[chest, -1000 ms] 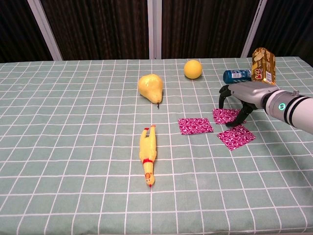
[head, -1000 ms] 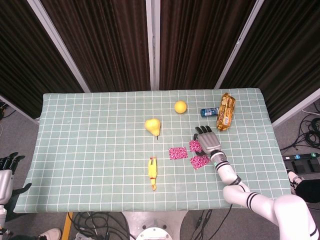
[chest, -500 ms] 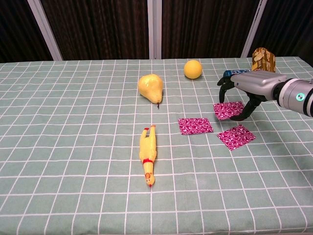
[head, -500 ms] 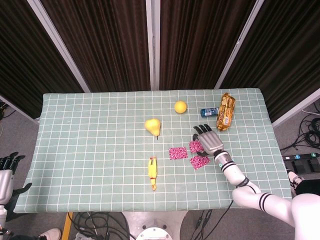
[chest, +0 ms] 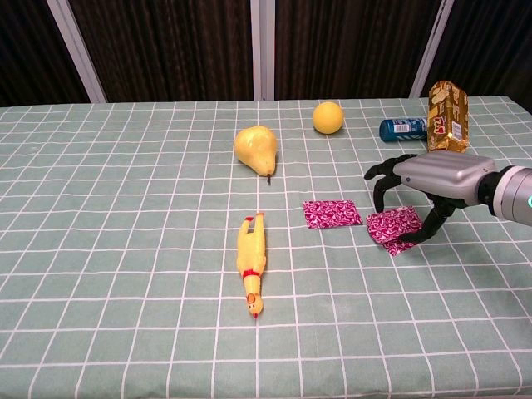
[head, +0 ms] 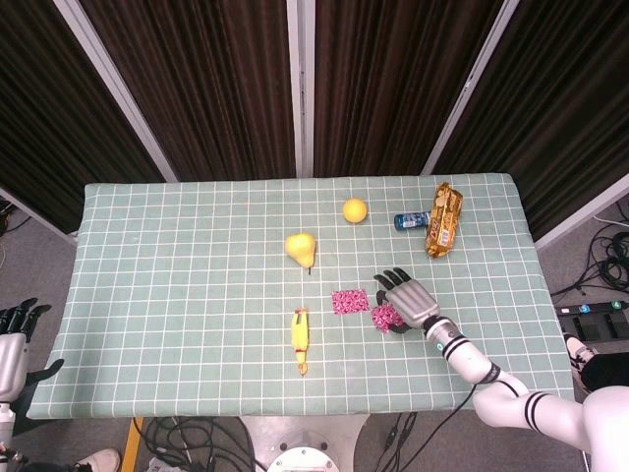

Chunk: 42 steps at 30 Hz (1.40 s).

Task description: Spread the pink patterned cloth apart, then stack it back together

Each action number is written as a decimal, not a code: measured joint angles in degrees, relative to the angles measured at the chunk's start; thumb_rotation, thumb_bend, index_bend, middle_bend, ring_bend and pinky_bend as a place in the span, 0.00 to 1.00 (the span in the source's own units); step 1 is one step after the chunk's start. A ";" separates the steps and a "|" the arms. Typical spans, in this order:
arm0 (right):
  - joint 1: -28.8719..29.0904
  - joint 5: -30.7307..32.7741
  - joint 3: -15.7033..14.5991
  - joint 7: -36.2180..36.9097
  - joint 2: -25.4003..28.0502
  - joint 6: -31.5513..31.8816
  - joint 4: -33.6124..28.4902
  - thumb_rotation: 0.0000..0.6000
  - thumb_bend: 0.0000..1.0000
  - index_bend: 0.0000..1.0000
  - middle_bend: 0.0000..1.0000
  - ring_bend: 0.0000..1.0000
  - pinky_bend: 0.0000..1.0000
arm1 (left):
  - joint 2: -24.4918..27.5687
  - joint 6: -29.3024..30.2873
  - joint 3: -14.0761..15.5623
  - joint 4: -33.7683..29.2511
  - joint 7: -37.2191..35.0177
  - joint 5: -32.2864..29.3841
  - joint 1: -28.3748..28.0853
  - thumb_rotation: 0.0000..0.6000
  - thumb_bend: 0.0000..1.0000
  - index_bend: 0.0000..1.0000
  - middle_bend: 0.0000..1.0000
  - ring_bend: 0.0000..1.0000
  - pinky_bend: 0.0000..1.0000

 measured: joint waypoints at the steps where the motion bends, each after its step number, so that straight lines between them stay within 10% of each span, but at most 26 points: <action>1: -0.01 -0.39 -0.18 0.39 -0.12 0.06 0.29 0.88 0.17 0.39 0.07 0.00 0.00 | 0.02 0.00 0.01 -0.04 0.03 -0.02 0.01 1.00 0.03 0.26 0.23 0.17 0.14; 42: 0.77 -12.02 -5.47 8.97 -0.65 4.25 8.38 0.83 0.17 0.33 0.07 0.00 0.00 | 0.64 0.13 0.02 -2.13 2.07 -0.17 -0.17 1.00 0.03 0.26 0.23 0.17 0.14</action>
